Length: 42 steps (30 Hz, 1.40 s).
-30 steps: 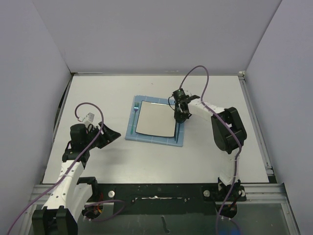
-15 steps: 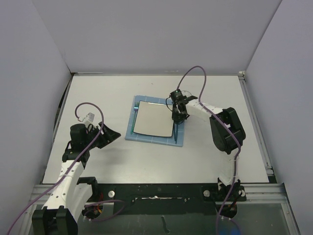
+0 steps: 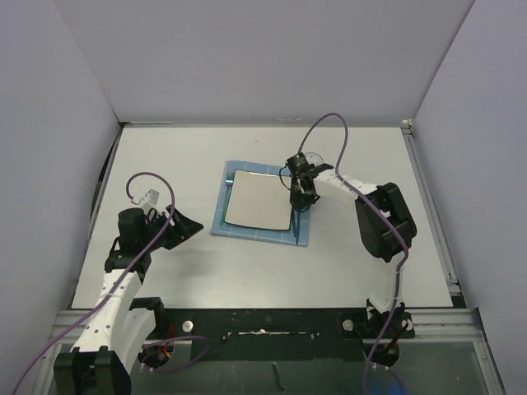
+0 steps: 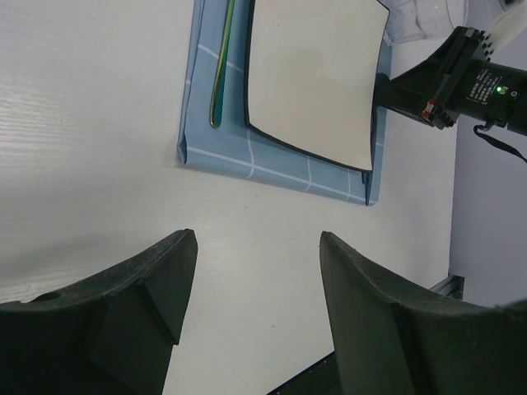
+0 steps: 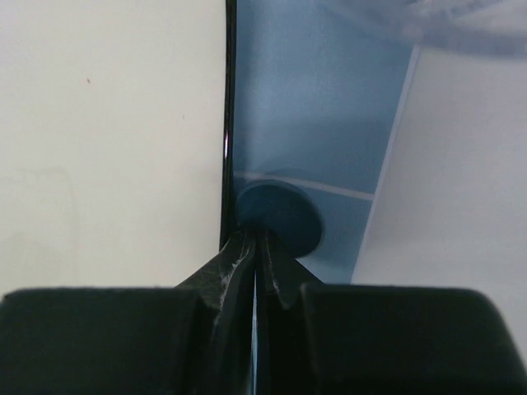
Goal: Set the dinner table for one person
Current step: Adjust the knife on the napkin.
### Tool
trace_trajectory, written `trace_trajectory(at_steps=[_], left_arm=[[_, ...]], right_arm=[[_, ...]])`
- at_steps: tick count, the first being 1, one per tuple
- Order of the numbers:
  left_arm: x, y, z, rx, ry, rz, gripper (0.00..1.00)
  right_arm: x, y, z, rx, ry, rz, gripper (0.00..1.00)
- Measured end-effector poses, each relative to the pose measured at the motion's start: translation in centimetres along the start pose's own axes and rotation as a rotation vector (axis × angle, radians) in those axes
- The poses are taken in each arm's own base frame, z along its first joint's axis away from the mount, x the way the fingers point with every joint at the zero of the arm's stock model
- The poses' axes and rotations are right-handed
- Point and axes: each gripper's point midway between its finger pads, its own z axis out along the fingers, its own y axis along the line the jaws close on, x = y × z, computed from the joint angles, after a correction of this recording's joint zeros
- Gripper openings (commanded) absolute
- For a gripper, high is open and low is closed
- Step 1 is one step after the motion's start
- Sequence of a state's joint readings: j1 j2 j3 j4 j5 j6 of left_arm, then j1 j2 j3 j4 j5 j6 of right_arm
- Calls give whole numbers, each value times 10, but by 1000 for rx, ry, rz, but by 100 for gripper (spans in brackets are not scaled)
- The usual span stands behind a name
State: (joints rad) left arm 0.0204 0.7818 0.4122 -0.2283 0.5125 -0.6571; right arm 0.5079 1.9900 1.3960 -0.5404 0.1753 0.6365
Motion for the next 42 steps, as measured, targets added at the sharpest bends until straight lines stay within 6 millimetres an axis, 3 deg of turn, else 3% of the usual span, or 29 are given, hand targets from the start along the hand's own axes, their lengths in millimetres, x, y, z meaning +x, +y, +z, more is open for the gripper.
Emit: trace_trajectory(at_steps=[6,12,22,39,42], left_arm=[[0,0,0,1,-1,1,59],[0,-1,0,2,-1,-2,59],[0,-1,-1,4,-2,-6,59],[-2,-4,-3,14,-14,2,59],[-2,-4,-3,14,-14,2,59]], right_arm=[[21,-8,-19,-10,21,-4,0],[26,-9,-42,-40,-2,11,0],[54,-2,-39,-41,42,-9,0],[58,8,-38,-63,41,-12,0],[65,8,-35,-65,51,-11,6]])
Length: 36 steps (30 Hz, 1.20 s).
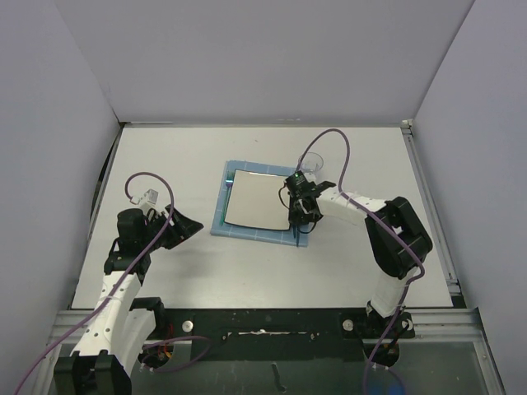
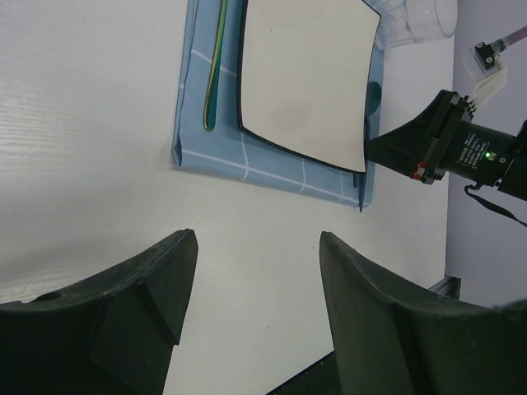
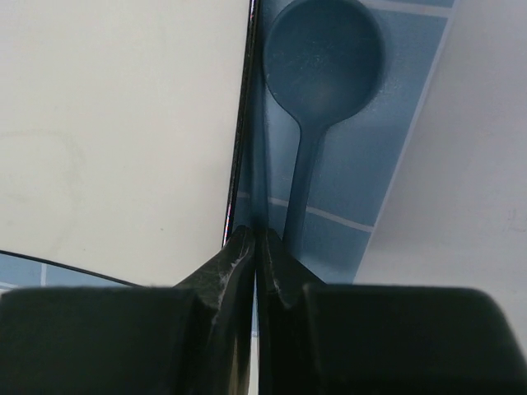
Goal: Set the dinner table for one person
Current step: Adjust the knife on the napkin.
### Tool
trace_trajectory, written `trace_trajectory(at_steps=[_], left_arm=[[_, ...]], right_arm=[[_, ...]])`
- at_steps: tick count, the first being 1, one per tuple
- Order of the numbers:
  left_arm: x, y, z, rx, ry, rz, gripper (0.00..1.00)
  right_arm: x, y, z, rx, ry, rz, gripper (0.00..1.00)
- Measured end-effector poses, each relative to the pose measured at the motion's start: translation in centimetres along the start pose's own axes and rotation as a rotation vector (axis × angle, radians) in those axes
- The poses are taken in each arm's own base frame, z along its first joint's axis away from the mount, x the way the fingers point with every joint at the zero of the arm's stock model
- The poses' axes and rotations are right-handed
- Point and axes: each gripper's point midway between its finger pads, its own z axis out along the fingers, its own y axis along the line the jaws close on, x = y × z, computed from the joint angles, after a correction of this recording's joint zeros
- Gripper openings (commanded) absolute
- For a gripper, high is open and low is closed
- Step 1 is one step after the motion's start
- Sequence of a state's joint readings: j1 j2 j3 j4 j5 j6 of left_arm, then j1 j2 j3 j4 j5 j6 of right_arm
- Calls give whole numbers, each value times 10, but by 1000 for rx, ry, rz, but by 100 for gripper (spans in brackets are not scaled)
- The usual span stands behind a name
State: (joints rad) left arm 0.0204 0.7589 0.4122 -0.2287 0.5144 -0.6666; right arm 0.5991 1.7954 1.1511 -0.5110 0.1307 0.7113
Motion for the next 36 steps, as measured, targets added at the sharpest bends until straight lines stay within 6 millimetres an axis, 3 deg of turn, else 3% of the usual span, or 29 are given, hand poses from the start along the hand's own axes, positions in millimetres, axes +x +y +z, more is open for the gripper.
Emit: trace_trajectory(at_steps=[4,16,23,36], left_arm=[[0,0,0,0,0,0,59],[0,0,0,0,0,-2,59],[0,0,0,0,0,-2,59],[1,1,0,-1,2,-3,59]], right_arm=[[4,1,3,-11,1,0,19],[7,-2,8,-2,15,-26,21],[6,0,9,8,44,-36,0],[6,0,10,18,60,-42,0]])
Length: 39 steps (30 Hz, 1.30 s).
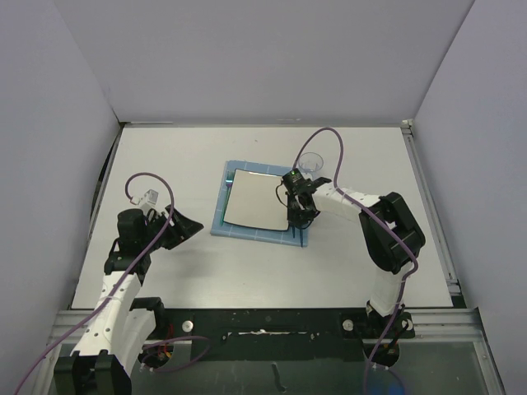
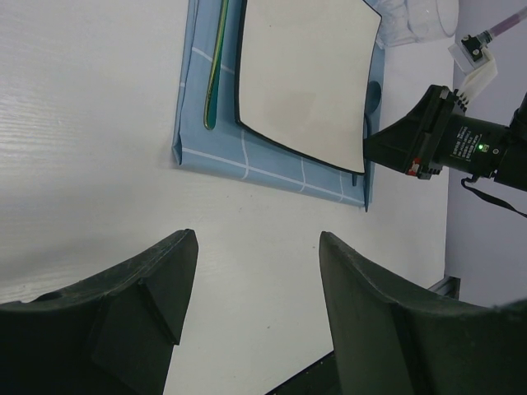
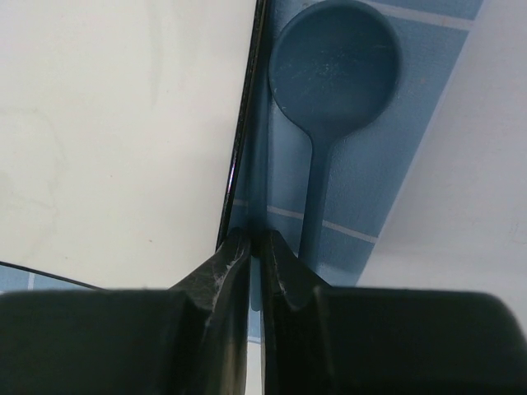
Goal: Set the dinner table for one person
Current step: Adjust the knife on the napkin.
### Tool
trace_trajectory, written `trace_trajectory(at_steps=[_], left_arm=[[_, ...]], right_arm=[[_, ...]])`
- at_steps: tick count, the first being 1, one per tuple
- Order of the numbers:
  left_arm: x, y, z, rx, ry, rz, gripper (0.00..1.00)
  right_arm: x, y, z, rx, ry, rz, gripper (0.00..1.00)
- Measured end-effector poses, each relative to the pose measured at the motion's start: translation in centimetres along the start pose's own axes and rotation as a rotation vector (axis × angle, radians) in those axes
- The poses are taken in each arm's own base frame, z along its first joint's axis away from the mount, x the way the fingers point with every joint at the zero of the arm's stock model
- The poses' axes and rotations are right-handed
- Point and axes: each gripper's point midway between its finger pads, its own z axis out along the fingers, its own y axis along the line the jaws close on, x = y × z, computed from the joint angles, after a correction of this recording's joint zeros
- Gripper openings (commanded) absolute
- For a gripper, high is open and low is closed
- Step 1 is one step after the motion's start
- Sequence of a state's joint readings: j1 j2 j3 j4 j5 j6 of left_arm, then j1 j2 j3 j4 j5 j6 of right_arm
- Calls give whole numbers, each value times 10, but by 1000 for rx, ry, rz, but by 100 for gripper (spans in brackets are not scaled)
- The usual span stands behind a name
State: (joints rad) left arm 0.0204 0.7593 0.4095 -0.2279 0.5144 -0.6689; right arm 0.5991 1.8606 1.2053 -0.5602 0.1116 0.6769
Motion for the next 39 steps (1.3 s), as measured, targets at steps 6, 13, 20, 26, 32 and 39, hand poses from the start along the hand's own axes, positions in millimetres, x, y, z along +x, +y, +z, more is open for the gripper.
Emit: trace_trajectory(at_steps=[6,13,20,26,32,39], left_arm=[[0,0,0,-1,1,-1,59],[4,3,1,-2,11,-9,59],[6,1,-1,8,8,-6,59],[7,0,-3,18,2,-2,59],[5,-4,-5,30,-8,2,59],[5,-7,-8,40,-14,-4,59]], right_arm=[[0,0,0,1,0,0,0],[0,0,-1,13,-12,-7,0],[2,-3,-5,30,-29,-13,0],[3,-5,-21,41,-59,-19,0],[-9,-4,-51,24,-131,-14,0],[-14,-5,-70,15,-174,-10,0]])
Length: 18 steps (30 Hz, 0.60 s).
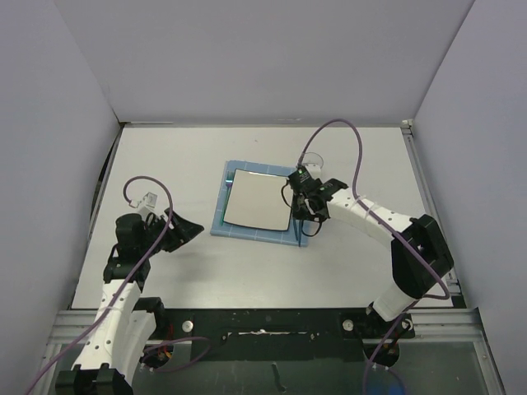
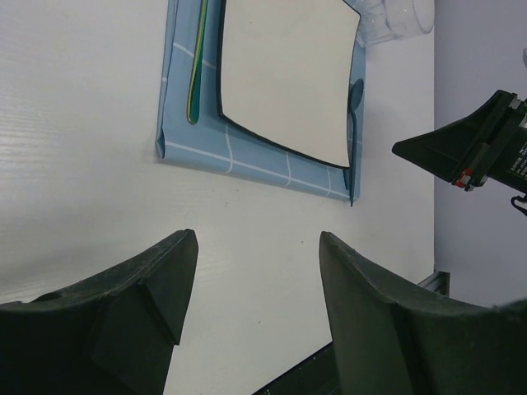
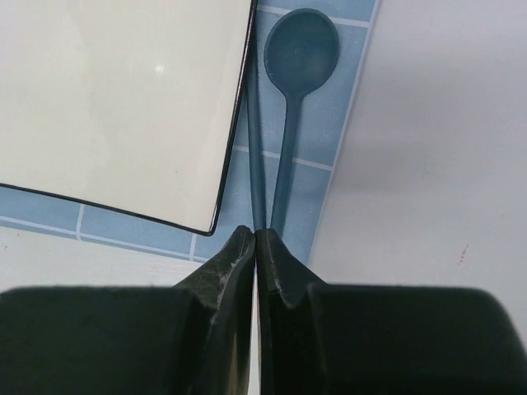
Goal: Set the dinner table for one person
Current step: Adjust the knife on the napkin.
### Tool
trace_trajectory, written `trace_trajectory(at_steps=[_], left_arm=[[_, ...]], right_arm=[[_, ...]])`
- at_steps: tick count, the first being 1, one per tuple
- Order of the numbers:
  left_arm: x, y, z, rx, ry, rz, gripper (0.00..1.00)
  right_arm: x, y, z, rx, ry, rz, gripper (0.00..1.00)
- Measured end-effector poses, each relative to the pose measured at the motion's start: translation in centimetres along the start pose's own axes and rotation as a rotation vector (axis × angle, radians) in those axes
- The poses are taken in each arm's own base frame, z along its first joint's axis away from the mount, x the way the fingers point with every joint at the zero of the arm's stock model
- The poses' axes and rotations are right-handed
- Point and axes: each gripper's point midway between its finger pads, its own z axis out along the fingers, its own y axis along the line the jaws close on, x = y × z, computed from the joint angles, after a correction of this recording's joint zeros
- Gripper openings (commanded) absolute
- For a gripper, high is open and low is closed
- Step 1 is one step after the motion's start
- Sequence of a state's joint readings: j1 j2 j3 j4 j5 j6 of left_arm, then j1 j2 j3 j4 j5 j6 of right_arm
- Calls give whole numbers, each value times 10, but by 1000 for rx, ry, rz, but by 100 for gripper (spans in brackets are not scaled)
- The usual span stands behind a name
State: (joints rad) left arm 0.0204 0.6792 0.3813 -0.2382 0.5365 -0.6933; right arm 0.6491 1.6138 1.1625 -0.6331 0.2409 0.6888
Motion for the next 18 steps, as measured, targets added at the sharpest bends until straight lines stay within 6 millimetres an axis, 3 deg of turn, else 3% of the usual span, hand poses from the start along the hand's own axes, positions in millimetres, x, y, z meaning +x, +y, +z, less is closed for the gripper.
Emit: trace_trajectory(at_steps=[11,18], left_arm=[[9,7,0,-9,13,-11,59],[10,7,0,-7,14,-11,59]], right_arm=[[16,-11,5,36,34,-11,1],[24,-10,19,41,72,-25,23]])
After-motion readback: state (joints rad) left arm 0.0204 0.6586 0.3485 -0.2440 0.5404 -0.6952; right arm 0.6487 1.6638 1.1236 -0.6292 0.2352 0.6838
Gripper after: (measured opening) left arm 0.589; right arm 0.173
